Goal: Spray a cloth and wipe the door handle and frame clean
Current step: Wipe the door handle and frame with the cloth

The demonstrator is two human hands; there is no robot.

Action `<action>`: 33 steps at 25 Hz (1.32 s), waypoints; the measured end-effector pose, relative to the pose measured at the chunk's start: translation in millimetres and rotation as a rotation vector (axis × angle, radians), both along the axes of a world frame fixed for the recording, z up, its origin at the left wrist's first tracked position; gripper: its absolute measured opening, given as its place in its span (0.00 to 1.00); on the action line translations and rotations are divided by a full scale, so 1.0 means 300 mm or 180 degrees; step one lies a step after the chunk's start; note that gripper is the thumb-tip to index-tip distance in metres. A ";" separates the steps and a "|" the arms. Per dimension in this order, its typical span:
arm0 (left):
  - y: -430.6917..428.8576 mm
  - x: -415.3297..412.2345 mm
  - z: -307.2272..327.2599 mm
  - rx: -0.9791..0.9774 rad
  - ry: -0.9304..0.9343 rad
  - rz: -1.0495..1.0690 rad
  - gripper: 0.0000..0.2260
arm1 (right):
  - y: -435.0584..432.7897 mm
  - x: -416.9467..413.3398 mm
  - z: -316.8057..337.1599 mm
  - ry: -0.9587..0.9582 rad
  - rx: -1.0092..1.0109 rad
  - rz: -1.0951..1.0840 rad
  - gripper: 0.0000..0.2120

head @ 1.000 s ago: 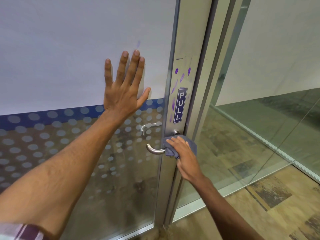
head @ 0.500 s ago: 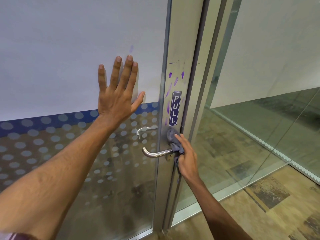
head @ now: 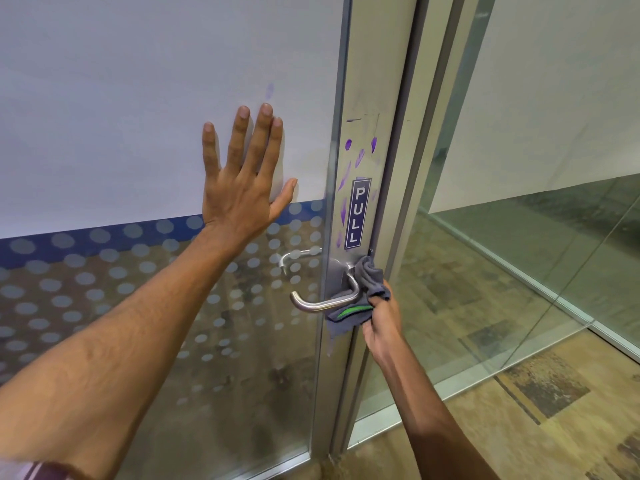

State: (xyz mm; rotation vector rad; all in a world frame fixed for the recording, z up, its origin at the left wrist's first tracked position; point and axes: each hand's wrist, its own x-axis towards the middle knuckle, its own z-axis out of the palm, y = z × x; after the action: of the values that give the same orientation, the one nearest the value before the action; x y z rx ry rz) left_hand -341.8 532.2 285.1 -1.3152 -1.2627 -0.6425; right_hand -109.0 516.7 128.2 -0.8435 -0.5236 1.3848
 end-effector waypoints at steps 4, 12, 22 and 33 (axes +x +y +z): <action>0.000 0.000 -0.003 0.0007 0.0020 0.0009 0.36 | -0.032 -0.004 -0.028 0.1113 -0.0502 0.0190 0.13; -0.001 -0.004 -0.005 0.0060 0.0030 0.0026 0.36 | -0.209 -0.084 -0.057 0.1352 -0.0238 0.0043 0.14; -0.005 -0.002 0.002 0.0057 0.0023 -0.0010 0.35 | -0.256 -0.308 0.042 0.2313 -0.0514 0.0244 0.17; 0.003 -0.001 0.001 0.0069 0.0003 0.0046 0.36 | -0.251 -0.273 -0.006 0.2276 -0.0739 0.0645 0.18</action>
State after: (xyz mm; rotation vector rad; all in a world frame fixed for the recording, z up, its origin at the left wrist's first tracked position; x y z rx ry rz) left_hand -342.1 533.0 285.3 -1.2874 -1.2602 -0.6437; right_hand -191.0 441.3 126.2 -0.4268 0.1118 1.8338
